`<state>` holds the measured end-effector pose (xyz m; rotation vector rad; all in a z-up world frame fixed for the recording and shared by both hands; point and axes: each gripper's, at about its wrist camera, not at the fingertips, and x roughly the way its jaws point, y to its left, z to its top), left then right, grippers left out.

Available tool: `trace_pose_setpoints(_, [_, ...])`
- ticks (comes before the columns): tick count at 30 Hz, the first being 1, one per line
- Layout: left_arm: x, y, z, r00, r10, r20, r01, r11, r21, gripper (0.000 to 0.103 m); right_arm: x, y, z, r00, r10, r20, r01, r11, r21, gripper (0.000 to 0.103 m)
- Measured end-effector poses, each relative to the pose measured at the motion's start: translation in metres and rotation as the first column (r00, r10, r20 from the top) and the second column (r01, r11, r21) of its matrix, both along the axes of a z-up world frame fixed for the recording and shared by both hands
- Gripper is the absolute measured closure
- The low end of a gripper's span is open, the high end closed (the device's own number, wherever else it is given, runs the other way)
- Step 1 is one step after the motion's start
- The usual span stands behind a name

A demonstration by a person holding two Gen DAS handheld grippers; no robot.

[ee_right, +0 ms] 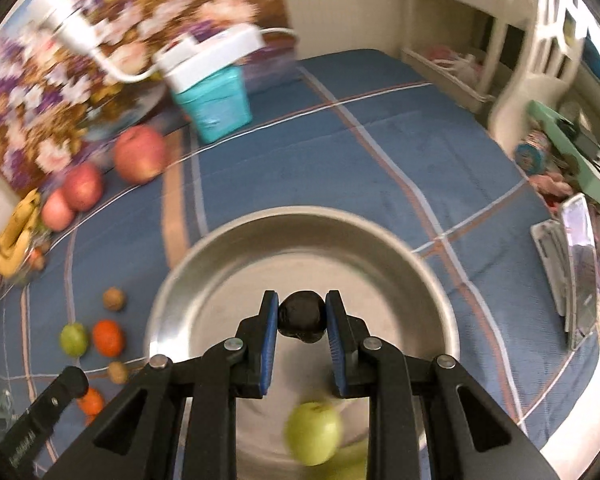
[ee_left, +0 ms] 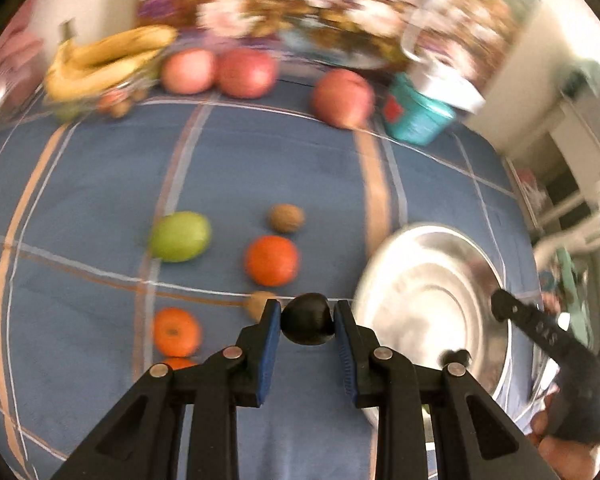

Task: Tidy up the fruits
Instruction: 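Carry both avocados over the steel bowl and release them inside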

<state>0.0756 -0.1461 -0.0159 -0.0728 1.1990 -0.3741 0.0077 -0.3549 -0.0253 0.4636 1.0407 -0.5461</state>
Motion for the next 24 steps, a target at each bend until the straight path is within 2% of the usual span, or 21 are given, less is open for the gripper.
trace_pose_setpoints(4, [-0.013,-0.035,-0.005,0.996,-0.085,0.022,0.084,0.996,0.019,0.074,-0.008,-0.01,-0.001,1.0,-0.022,-0.002,0.022,1.0,0.003,0.078])
trace_pose_setpoints(9, [-0.023,-0.059,-0.013,0.989,-0.147,0.031,0.146,0.988,0.04,0.074,-0.009,-0.011,-0.008,1.0,-0.012,-0.018,0.012,1.0,0.01,0.078])
trace_pose_setpoints(17, [-0.026,-0.07,-0.019,0.983,-0.178,0.036,0.175,0.983,0.061,0.072,-0.003,-0.007,-0.013,1.0,0.006,-0.031,-0.006,1.0,0.002,0.077])
trace_pose_setpoints(19, [-0.026,-0.07,-0.019,0.983,-0.181,0.031,0.18,0.982,0.055,0.071,-0.002,-0.006,-0.012,0.999,0.009,-0.033,-0.009,1.0,-0.007,0.071])
trace_pose_setpoints(21, [-0.026,-0.07,-0.018,0.982,-0.185,0.03,0.183,0.982,0.048,0.066,-0.002,-0.006,-0.009,1.0,0.005,-0.025,-0.006,1.0,-0.007,0.054])
trace_pose_setpoints(23, [-0.026,-0.069,-0.016,0.982,-0.184,0.032,0.182,0.982,0.038,0.051,-0.003,-0.005,-0.006,1.0,0.004,-0.018,-0.004,1.0,-0.009,0.053])
trace_pose_setpoints(24, [-0.025,-0.068,-0.015,0.983,-0.181,0.034,0.18,0.983,0.029,0.049,-0.002,-0.004,-0.004,1.0,0.006,-0.019,-0.007,1.0,-0.016,0.052])
